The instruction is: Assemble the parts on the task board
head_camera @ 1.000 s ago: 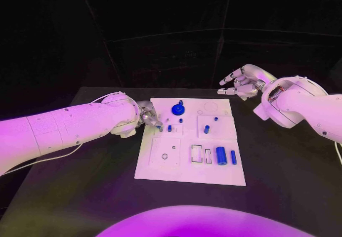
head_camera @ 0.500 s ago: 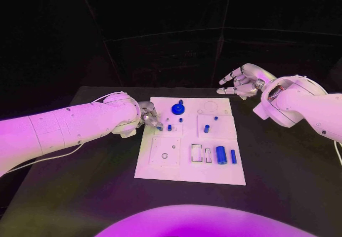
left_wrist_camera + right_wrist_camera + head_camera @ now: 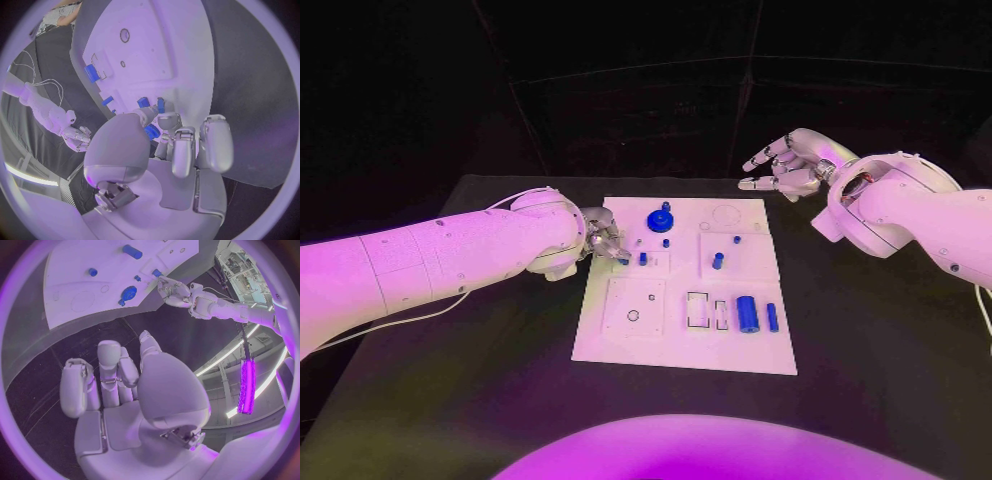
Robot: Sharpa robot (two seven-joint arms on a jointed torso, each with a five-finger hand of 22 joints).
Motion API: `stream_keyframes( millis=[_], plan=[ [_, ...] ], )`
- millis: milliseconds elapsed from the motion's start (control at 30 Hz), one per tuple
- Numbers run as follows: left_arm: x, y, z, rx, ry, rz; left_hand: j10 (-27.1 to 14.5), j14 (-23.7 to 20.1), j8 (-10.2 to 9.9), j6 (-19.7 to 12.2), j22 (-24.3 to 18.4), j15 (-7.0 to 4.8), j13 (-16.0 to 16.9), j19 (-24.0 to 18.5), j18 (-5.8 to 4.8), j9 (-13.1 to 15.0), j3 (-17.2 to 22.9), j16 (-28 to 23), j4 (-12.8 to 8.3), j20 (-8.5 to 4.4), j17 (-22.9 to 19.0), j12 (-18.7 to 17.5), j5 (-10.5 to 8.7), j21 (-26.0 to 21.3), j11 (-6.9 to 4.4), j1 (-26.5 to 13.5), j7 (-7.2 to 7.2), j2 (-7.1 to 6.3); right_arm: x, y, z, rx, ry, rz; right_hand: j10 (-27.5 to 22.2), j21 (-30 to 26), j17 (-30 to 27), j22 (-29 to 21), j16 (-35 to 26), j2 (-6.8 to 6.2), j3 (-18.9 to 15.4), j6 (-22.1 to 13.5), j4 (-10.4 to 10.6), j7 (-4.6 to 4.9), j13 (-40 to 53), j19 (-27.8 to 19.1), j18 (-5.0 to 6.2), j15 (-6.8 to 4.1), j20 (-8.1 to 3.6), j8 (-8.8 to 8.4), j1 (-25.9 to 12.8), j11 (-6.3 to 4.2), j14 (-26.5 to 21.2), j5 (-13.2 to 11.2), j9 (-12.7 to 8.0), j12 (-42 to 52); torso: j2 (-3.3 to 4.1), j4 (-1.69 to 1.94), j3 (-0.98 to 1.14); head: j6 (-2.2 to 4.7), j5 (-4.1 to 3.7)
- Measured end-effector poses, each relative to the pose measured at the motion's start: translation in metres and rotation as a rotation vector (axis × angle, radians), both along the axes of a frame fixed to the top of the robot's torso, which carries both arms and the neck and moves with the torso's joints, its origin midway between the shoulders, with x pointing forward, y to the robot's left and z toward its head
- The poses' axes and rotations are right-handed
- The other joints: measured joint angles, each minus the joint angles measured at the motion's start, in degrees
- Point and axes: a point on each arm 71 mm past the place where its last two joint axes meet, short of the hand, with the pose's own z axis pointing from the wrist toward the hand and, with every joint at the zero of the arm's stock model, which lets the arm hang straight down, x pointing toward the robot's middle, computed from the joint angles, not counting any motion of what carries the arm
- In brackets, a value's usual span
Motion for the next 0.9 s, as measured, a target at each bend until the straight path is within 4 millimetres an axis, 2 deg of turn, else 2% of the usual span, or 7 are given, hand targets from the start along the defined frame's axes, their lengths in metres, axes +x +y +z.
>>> stream_keyframes(
  millis=[367, 500, 600, 667, 733, 800, 900],
  plan=[
    [0.0012, 0.0006, -0.0006, 0.008, 0.013, -0.007, 0.0, 0.0, 0.46, 0.01, 0.0, 0.0, -0.12, 0.0, 0.0, 0.18, 0.17, 0.0, 0.16, 0.0, 0.0, 0.0, -0.01, 0.0, 0.01, -0.02, -0.01, -0.02, 0.0002, 0.0, -0.0001, -0.001, 0.001, 0.0, 0.0, 0.0, 0.0, 0.0, 0.0, 0.0, 0.0, 0.0, 0.0, 0.0, -0.01, 0.0, 0.0, 0.0, 0.0, 0.0, 0.0, 0.0, 0.0, 0.0, 0.0, 0.0, -0.02, 0.0, 0.02, -0.17, -0.08],
    [0.0015, 0.0008, -0.0008, 0.012, 0.02, -0.012, 0.23, 0.0, 1.01, 0.54, 0.0, 0.0, -0.04, 0.0, 0.0, 0.34, 0.23, 0.0, 0.09, 0.0, 0.0, 0.0, -0.01, 0.0, -0.22, -1.0, -0.54, -0.84, 0.0002, -0.0001, -0.0002, -0.001, 0.002, 0.0, 0.0, 0.0, 0.0, 0.0, 0.0, 0.0, 0.0, 0.0, 0.0, 0.0, -0.01, 0.0, 0.0, 0.0, 0.0, 0.0, 0.0, 0.0, 0.0, 0.0, 0.0, 0.0, -0.02, 0.0, 0.02, -0.24, -0.11],
    [0.0018, 0.001, -0.0008, 0.014, 0.024, -0.014, 0.53, 0.19, 1.47, 1.05, 0.15, -0.24, 0.11, 0.0, 0.0, 0.54, 1.07, 0.0, -1.73, 0.0, 0.0, 0.0, 0.0, 0.0, -0.52, -2.68, -1.04, -2.07, 0.0002, -0.0001, -0.0002, -0.001, 0.002, 0.0, 0.0, 0.0, 0.0, 0.0, 0.0, 0.0, 0.0, 0.0, 0.0, 0.0, -0.01, 0.0, 0.0, 0.0, 0.0, 0.0, 0.0, 0.0, 0.0, 0.0, 0.0, 0.0, -0.02, -0.01, 0.02, -0.25, -0.15],
    [0.002, 0.0008, -0.0006, 0.015, 0.025, -0.015, 0.54, 0.0, 1.55, 1.25, 0.14, -0.43, 0.2, -0.21, -0.01, 0.53, 1.94, 0.0, -3.39, -0.2, 0.0, 0.0, 0.0, 0.0, -0.52, -3.65, -1.23, -2.41, 0.0002, -0.0001, -0.0002, -0.001, 0.002, 0.0, 0.0, 0.0, 0.0, 0.0, 0.0, 0.0, 0.0, 0.0, 0.0, 0.0, -0.01, 0.0, 0.0, 0.0, 0.0, 0.0, 0.0, 0.0, 0.0, 0.0, 0.0, 0.0, -0.02, -0.02, 0.02, -0.26, -0.18],
    [0.0023, 0.0004, -0.0004, 0.016, 0.025, -0.017, 0.81, 0.0, 1.57, 1.46, 0.14, -0.43, 0.28, -0.16, -0.01, 0.46, 2.17, 0.0, -4.11, -0.26, 0.0, 0.26, 0.0, 0.0, -0.67, -4.18, -1.43, -2.67, 0.0002, 0.0, -0.0002, -0.001, 0.002, 0.001, 0.0, 0.0, 0.0, 0.0, 0.0, 0.0, 0.0, 0.0, 0.0, 0.0, -0.01, 0.0, 0.0, 0.0, 0.0, 0.0, 0.0, 0.0, 0.0, 0.0, 0.0, 0.0, -0.02, -0.03, 0.02, -0.28, -0.2],
    [0.0026, 0.0002, -0.0004, 0.016, 0.026, -0.017, 0.82, 0.0, 1.94, 1.46, 0.14, -0.43, 0.34, -0.01, -0.01, 0.3, 1.92, 0.0, -4.51, -0.41, 0.0, 0.26, 0.0, 0.0, -0.66, -4.92, -1.43, -2.58, 0.0002, 0.0, -0.0002, -0.001, 0.002, 0.001, 0.0, 0.0, 0.0, 0.0, 0.0, 0.0, 0.0, 0.0, 0.0, 0.0, -0.01, 0.0, 0.0, 0.0, 0.0, 0.0, 0.0, 0.0, 0.0, 0.0, 0.0, 0.0, -0.02, -0.03, 0.02, -0.3, -0.22],
    [0.0032, -0.0001, -0.0005, 0.017, 0.026, -0.017, 0.91, 0.2, 1.96, 1.76, 0.14, -0.63, 0.44, -0.01, 0.0, 0.29, 0.8, 0.0, -4.0, -0.41, 0.0, 0.26, 0.02, 0.2, -0.75, -5.22, -1.73, -2.34, 0.0002, 0.0, -0.0002, -0.001, 0.002, 0.001, 0.0, 0.0, 0.0, 0.0, 0.0, 0.0, 0.0, 0.0, 0.0, 0.0, -0.01, 0.0, 0.0, 0.0, 0.0, 0.0, 0.0, 0.0, 0.0, 0.0, 0.0, 0.0, -0.02, -0.03, 0.02, -0.3, -0.23]
  ],
)
